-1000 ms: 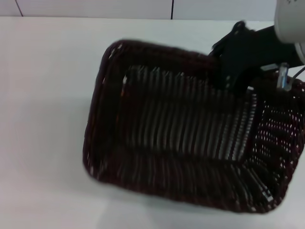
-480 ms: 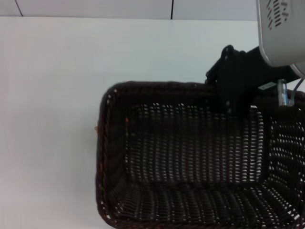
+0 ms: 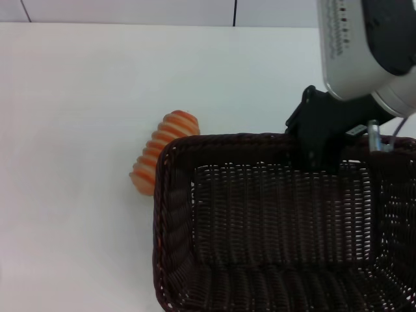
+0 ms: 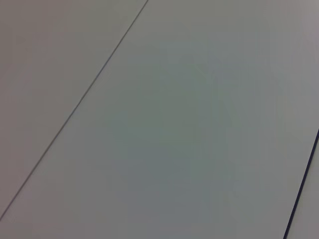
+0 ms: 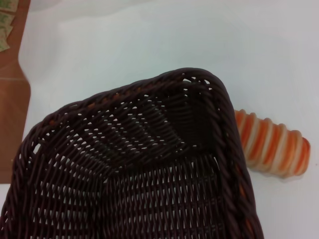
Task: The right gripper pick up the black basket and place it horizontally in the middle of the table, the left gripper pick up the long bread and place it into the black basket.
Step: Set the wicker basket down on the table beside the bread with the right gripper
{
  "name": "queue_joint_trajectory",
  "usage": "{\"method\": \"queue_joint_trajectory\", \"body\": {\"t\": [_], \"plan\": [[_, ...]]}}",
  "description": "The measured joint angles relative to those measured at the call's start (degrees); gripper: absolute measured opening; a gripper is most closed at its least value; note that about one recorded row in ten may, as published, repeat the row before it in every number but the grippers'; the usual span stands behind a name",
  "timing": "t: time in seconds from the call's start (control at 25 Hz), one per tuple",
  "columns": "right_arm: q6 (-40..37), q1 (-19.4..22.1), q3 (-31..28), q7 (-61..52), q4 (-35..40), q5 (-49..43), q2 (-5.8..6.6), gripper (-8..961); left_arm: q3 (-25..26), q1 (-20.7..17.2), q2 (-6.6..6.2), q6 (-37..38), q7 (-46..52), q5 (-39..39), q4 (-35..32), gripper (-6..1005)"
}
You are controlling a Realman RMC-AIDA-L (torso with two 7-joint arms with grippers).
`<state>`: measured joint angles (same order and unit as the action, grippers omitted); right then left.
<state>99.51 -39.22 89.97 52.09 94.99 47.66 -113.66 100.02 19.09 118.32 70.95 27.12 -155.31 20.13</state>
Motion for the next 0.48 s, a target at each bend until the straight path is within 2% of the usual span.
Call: {"method": "queue_joint_trajectory", "body": {"t": [0.16,0.24,0.28,0.48], "plan": [[-0.1,-3.0,0.1,0.6,-4.0,-0.4,-0.34,140,0.0,0.0,0.07,0.0,0.0,0.0,0.0,818],[-0.3,-4.4,0.2,0.9,-6.2,-2.2,-0.96,140,0.0,0.0,0.08,0.0,0.0,0.0,-0.1,817],[-0.5,-5.7,0.5,1.0,-8.2,-4.8,-1.71,140,0.0,0.0,0.09,0.0,0.0,0.0,-0.1,817],[-1.0,-7.7,2.0,1.0,-11.4,-7.8,-2.41,140,0.0,0.0,0.17,0.0,0.0,0.0,-0.1,816]]}}
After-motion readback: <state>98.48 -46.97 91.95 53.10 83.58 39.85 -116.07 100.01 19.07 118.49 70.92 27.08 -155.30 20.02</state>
